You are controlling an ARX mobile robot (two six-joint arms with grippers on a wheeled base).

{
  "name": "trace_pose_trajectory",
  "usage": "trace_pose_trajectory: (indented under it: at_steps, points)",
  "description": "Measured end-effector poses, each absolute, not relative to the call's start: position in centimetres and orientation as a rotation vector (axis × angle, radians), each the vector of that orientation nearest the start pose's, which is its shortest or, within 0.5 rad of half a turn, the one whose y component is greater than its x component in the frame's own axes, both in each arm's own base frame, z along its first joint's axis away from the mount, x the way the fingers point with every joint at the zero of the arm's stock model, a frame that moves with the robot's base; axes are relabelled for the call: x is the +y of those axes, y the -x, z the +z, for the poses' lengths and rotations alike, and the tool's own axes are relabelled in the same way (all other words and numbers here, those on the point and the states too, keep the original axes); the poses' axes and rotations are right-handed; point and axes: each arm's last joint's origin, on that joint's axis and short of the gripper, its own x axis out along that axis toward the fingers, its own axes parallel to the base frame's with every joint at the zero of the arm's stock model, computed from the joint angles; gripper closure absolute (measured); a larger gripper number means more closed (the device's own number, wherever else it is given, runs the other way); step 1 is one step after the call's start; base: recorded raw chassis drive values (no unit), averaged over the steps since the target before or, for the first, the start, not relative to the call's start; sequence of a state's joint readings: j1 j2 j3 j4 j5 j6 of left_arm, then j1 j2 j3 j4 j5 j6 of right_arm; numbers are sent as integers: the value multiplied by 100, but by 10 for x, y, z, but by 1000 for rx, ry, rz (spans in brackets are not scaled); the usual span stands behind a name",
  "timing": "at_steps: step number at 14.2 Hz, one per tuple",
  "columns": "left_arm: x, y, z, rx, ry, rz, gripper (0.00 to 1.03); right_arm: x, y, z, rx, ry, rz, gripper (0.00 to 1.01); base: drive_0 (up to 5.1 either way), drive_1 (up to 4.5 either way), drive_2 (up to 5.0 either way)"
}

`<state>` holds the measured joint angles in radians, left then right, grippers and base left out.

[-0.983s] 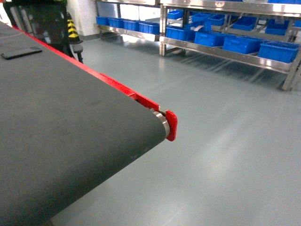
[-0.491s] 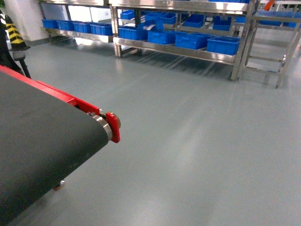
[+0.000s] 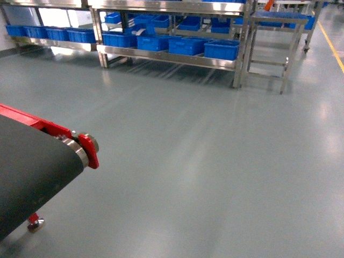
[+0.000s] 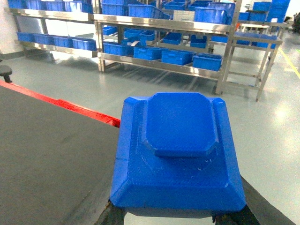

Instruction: Sort blue parts and orange caps into right shelf containers

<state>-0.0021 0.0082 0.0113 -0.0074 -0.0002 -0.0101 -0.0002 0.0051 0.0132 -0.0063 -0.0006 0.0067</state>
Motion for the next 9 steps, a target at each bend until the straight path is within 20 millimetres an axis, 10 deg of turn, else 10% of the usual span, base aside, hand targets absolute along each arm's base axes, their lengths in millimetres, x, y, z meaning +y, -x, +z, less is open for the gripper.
trace_pose_trajectory:
  at_steps: [9]
  points:
    - [0,-98,166,4,10,-2,63,0,-97,167,-2,-7,0,58,-160,-160,-160]
